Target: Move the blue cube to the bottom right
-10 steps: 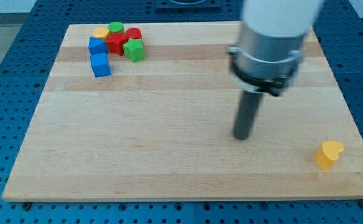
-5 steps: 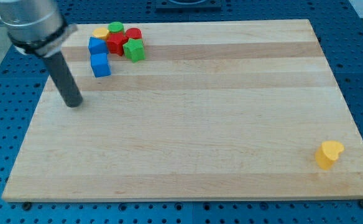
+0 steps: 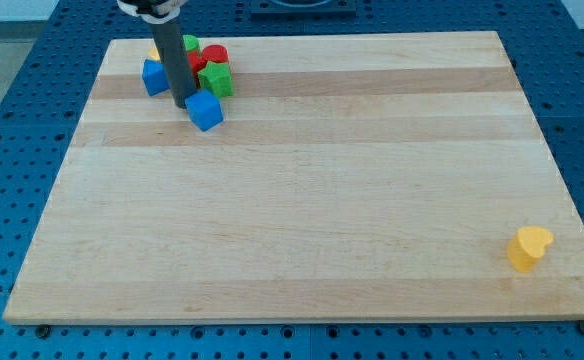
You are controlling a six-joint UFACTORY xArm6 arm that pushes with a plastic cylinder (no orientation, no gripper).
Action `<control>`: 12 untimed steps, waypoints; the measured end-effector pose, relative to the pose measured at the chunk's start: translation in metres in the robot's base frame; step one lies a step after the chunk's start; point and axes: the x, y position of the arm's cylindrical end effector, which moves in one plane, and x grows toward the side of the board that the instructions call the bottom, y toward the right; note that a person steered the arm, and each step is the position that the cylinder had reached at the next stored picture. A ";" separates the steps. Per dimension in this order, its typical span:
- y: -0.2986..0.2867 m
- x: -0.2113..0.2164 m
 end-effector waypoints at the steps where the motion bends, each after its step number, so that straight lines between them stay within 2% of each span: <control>1: 0.002 0.010; 2: 0.008 0.020; 4: 0.057 0.028; 7: 0.090 0.079; 12: 0.183 0.152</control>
